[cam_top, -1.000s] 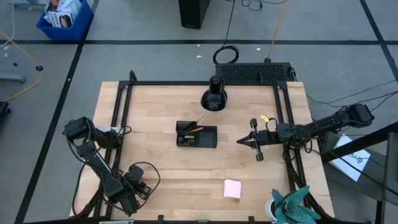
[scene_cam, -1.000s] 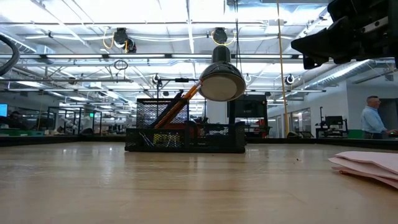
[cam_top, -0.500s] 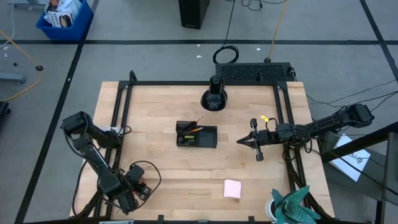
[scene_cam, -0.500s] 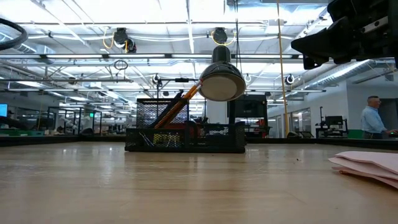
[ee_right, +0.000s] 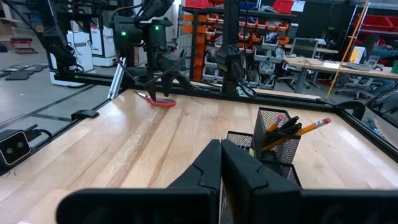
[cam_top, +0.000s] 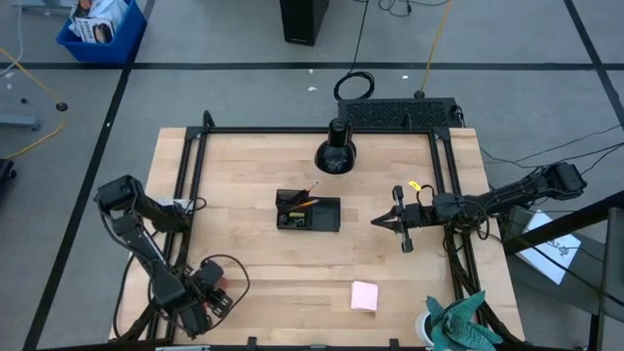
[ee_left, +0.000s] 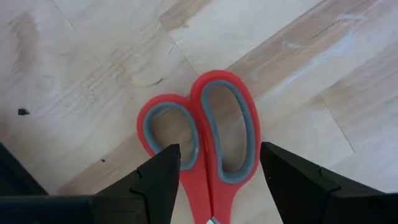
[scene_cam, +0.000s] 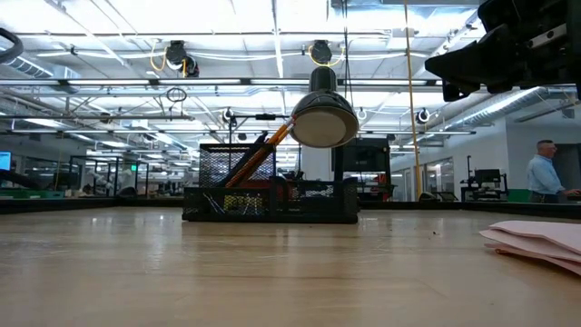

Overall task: Pick and place office supplies into organizer
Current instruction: Put the scissors into the desk organizer

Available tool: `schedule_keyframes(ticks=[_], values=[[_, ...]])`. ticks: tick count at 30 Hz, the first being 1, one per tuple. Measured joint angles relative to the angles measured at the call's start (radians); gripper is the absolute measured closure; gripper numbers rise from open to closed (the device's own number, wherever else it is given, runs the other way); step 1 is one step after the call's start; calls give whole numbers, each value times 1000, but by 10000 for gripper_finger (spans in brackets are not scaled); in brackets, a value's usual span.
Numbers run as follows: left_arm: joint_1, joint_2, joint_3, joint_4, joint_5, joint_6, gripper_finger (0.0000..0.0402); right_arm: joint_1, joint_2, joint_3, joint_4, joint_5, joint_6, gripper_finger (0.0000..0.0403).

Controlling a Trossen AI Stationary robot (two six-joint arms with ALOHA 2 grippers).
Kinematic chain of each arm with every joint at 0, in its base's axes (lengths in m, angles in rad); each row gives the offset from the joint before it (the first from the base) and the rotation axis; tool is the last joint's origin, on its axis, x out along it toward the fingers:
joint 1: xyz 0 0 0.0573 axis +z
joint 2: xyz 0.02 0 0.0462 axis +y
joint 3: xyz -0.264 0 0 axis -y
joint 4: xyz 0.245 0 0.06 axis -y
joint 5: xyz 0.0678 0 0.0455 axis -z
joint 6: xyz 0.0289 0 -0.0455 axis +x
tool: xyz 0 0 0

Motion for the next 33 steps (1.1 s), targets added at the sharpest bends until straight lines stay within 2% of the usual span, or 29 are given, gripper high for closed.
schedule_keyframes(ticks=[4,10,14,23,33], values=[[-7,0,0,-33,-22,-16,189,0,0,0,0,0,0,399],[-7,0,0,-43,-25,-18,252,0,0,0,0,0,0,399],[-7,0,0,-39,-26,-15,278,0,0,0,0,0,0,399],[-7,0,0,-34,-76,43,284,0,0,0,0,0,1,399],[-7,0,-26,-22,-59,33,284,0,0,1,0,0,3,399]])
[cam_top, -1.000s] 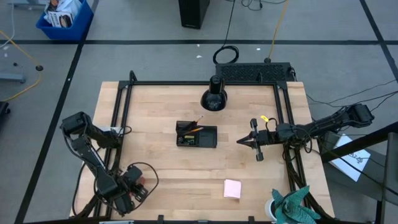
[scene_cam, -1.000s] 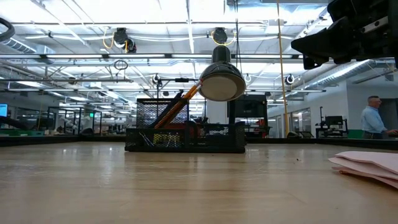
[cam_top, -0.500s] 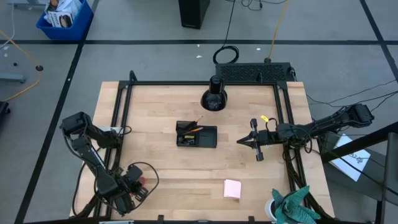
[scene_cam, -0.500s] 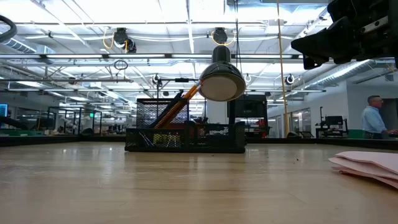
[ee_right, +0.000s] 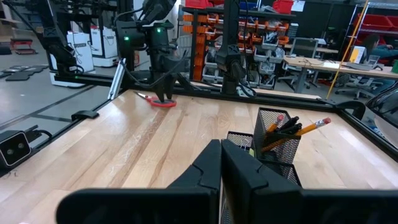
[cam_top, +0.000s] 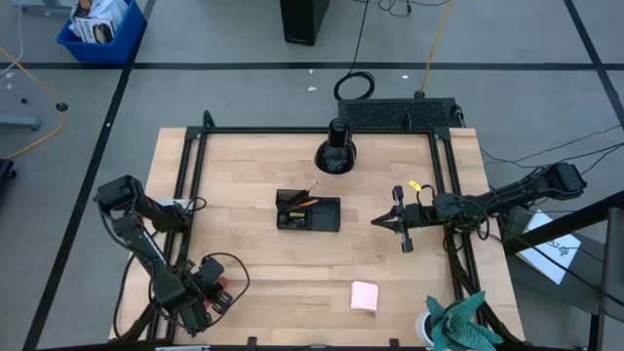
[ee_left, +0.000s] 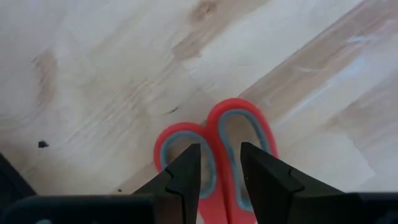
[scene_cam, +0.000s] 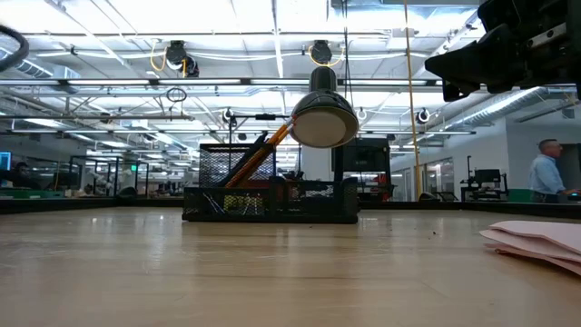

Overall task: Pick and place office supplies into organizer
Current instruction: Put the scissors into the desk organizer

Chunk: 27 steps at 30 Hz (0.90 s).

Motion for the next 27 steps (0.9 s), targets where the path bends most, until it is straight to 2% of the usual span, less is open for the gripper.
schedule_keyframes(ticks=[10,19,23,27], values=[[-14,-5,-120,194,-1,-4,284,0,0,0,0,0,0,399],[-22,-7,-153,227,-25,6,284,0,0,0,0,0,18,399],[-27,-3,-158,268,-110,116,302,0,0,0,-1,1,15,399],[-26,3,-156,316,-250,207,359,0,0,0,0,1,3,399]])
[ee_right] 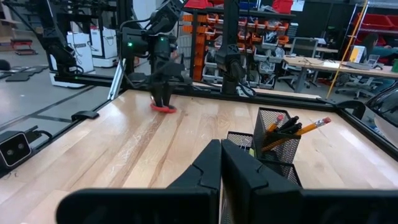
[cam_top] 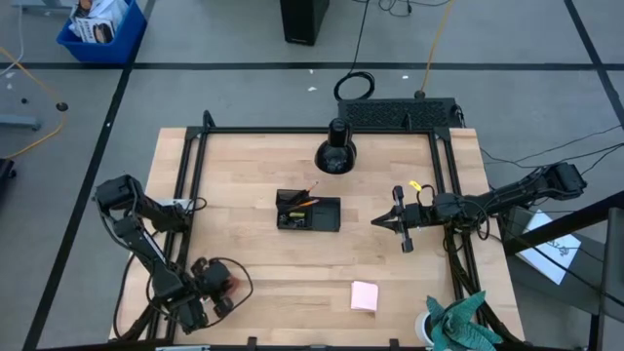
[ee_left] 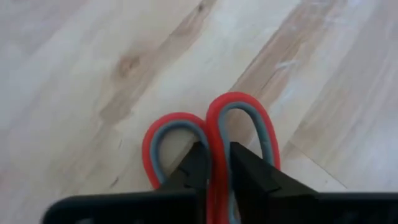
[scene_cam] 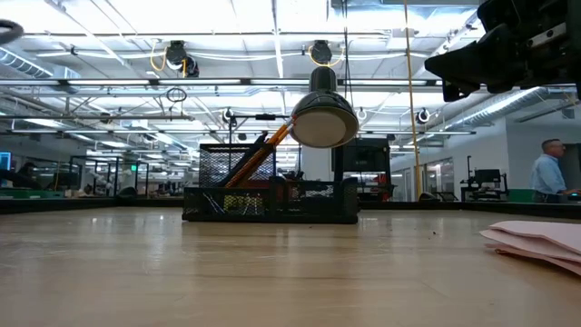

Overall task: Pick and place office supplies into organizer
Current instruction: Put the scissors into the desk organizer

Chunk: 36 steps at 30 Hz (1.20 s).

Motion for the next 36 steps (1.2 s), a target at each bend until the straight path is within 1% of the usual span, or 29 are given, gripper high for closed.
schedule_keyframes(ticks=[2,4,5,7,11,14,16,18,21,23,24,25,27,29,30,31,33,34,36], values=[[4,0,-1,10,-28,48,376,0,0,0,0,0,0,399],[11,1,-1,15,-74,89,378,0,0,0,0,0,-1,399],[13,2,-2,16,-116,113,380,0,0,0,0,0,-2,399],[19,2,-3,24,-179,171,373,0,0,0,1,0,-2,399],[48,-11,-3,81,-304,334,367,0,0,0,1,3,-2,399],[93,-50,-3,143,-410,499,382,0,0,0,0,3,-2,399],[126,-89,-3,225,-477,665,391,0,0,0,1,3,-2,399],[166,-134,-2,342,-513,898,391,0,0,0,1,3,-2,399],[240,-203,-2,559,-529,1309,380,0,0,0,2,3,-2,399],[291,-247,-2,733,-528,1595,375,0,0,0,9,3,-2,399],[318,-264,-2,840,-506,1742,375,0,0,0,11,3,-2,399],[344,-280,-1,945,-452,1885,376,0,0,0,12,3,-2,399],[400,-309,-1,1113,-293,2113,382,0,0,0,16,3,-2,399],[463,-342,0,1180,-126,2253,389,0,0,0,16,3,-2,399],[500,-363,0,1180,-56,2288,390,0,0,0,16,3,-3,399],[542,-383,-1,1175,-11,2302,391,0,0,0,16,3,-3,399],[640,-418,0,1164,62,2293,389,0,0,0,16,3,-3,399],[695,-428,0,1158,116,2281,385,0,0,0,16,3,-2,399],[804,-434,0,1156,266,2241,380,0,0,0,16,2,-3,399]])
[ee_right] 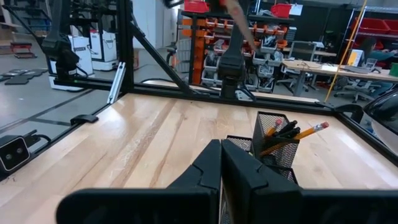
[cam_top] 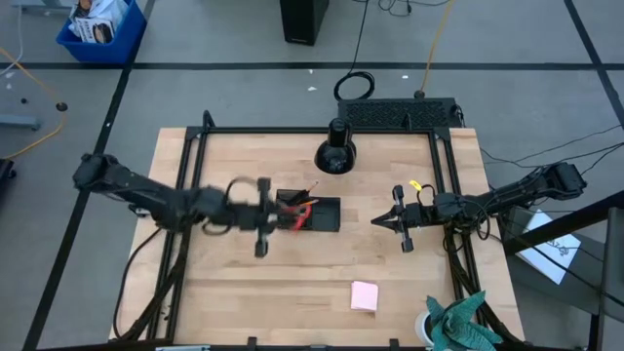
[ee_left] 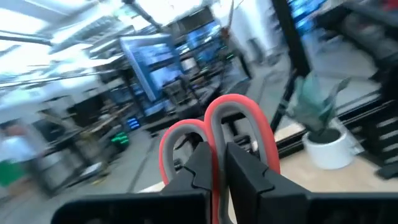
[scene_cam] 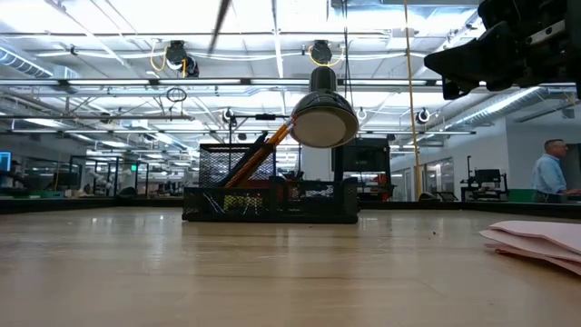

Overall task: Pick and place office supplies into organizer
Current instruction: Put the scissors into the desk organizer

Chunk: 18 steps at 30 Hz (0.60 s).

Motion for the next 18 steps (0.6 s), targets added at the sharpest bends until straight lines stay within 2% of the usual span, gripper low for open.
schedule_keyframes(ticks=[3,8,10,14,18], values=[[155,14,-17,60,207,-69,383,0,0,0,0,0,-6,399],[334,81,-139,316,385,-195,391,0,0,0,8,0,-21,399],[367,104,-199,439,417,-237,386,0,0,0,15,0,-26,399],[401,181,-305,599,417,-289,380,0,0,0,23,1,-34,399],[416,270,-351,743,418,-324,388,0,0,0,45,1,-34,399]])
